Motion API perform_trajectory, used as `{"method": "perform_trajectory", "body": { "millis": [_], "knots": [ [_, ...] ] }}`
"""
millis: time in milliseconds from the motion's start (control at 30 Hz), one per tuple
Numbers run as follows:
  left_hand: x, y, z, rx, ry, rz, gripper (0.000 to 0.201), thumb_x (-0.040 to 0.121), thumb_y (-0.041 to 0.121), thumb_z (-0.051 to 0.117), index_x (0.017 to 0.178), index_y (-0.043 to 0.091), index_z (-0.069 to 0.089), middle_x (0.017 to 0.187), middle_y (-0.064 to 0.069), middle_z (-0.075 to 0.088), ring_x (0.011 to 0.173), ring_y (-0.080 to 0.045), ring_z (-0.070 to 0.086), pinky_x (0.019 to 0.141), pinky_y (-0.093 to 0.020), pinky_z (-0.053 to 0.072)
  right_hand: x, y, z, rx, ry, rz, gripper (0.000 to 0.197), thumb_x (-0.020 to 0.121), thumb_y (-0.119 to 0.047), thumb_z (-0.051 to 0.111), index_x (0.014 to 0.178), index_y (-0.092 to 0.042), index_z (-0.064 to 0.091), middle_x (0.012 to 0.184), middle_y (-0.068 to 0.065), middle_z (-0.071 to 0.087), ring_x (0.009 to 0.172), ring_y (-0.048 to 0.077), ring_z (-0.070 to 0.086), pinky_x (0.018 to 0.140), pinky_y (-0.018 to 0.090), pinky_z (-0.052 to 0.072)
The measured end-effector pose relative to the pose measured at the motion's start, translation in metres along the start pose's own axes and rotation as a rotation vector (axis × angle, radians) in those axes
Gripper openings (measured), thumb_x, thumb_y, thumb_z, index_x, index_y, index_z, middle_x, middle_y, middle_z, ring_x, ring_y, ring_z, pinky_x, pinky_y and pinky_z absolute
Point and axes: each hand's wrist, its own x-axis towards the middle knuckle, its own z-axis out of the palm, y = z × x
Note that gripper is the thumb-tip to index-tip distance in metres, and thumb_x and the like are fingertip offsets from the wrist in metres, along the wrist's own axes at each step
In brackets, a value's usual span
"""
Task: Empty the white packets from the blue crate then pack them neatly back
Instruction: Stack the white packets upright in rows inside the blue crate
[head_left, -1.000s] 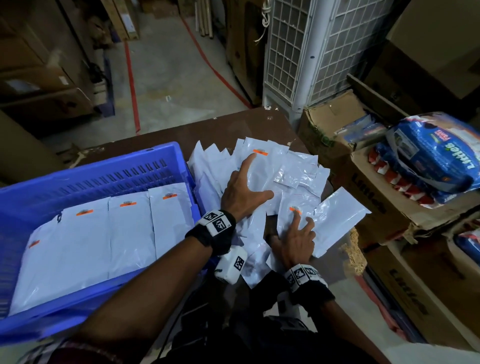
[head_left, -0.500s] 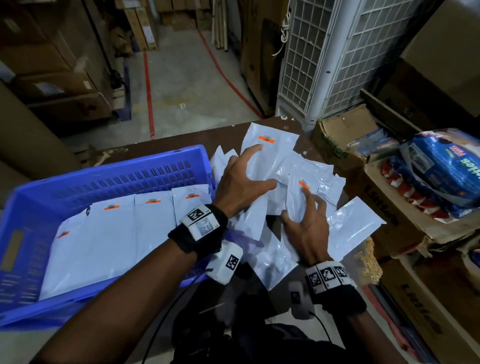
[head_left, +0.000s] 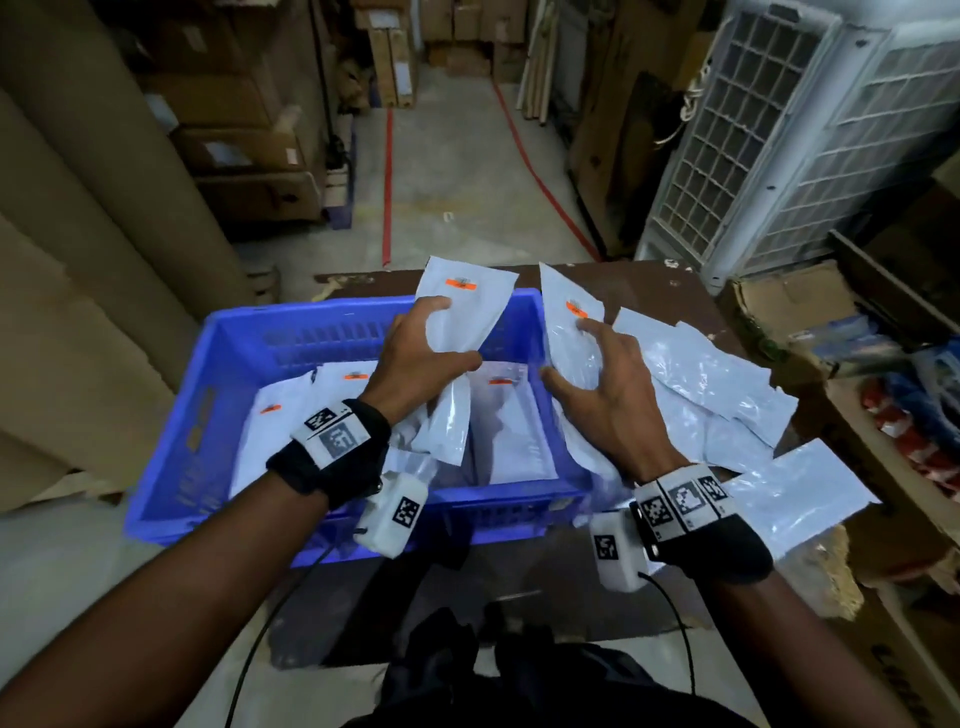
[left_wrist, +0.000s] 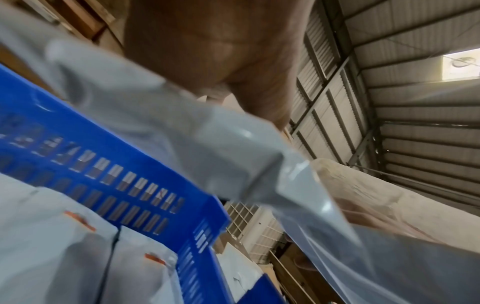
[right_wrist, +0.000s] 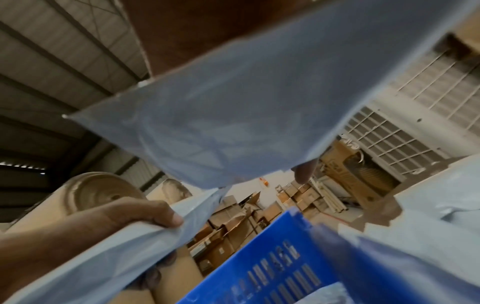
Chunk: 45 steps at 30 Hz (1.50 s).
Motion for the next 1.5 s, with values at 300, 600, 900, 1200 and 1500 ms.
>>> {"method": "perform_trajectory", "body": {
  "millis": [300, 600, 900, 1200, 1500],
  "knots": [
    [-0.008, -0.045, -0.065, -0.096, 0.048, -0.255, 0.094, 0.048, 0.046, 0.075, 0.136, 0.025, 0.048, 0.134, -0.002, 0.049, 0.118, -0.021, 0.053, 0.098, -0.039, 0.049, 0.020, -0.048, 0.064, 0.040, -0.343, 0.071, 0.070, 0.079, -0.053, 0.076, 0.137, -0.029, 0.045, 0.126, -0.005, 0.054, 0.118, 0.016, 0.053, 0.094, 0.030, 0.043],
    [-0.009, -0.061, -0.076, 0.059, -0.065, -0.394, 0.099, 0.053, 0.046, 0.077, 0.141, 0.014, 0.043, 0.145, -0.011, 0.042, 0.131, -0.027, 0.044, 0.105, -0.039, 0.044, 0.058, -0.041, 0.100, -0.375, -0.441, 0.156, 0.093, 0.080, -0.055, 0.071, 0.153, -0.017, 0.026, 0.150, 0.018, 0.039, 0.136, 0.033, 0.042, 0.109, 0.041, 0.040],
    [0.004, -0.055, -0.042, 0.185, -0.212, -0.375, 0.087, 0.069, 0.037, 0.082, 0.139, 0.003, 0.043, 0.147, -0.014, 0.038, 0.132, -0.027, 0.041, 0.102, -0.033, 0.044, 0.070, -0.023, 0.099, -0.595, -0.577, 0.278, 0.087, 0.081, -0.044, 0.073, 0.150, -0.016, 0.028, 0.155, 0.023, 0.021, 0.128, 0.037, 0.049, 0.102, 0.040, 0.047],
    [0.014, -0.043, -0.010, 0.416, -0.460, -0.384, 0.081, 0.080, 0.048, 0.075, 0.142, 0.007, 0.041, 0.144, -0.010, 0.045, 0.127, -0.028, 0.049, 0.096, -0.032, 0.049, 0.064, -0.031, 0.102, -0.567, -0.640, 0.289, 0.091, 0.067, -0.054, 0.082, 0.142, -0.020, 0.043, 0.141, 0.015, 0.043, 0.098, 0.028, 0.067, 0.085, 0.038, 0.058],
    [0.022, -0.032, -0.008, 0.861, -0.477, -0.308, 0.110, 0.070, 0.074, 0.067, 0.152, 0.013, 0.025, 0.157, -0.030, -0.003, 0.144, -0.051, 0.006, 0.115, -0.053, 0.018, 0.099, -0.069, 0.072, -0.728, -0.661, 0.136, 0.054, 0.087, -0.048, 0.068, 0.128, -0.014, 0.059, 0.132, 0.007, 0.058, 0.119, 0.025, 0.057, 0.094, 0.030, 0.045]
  ]
}}
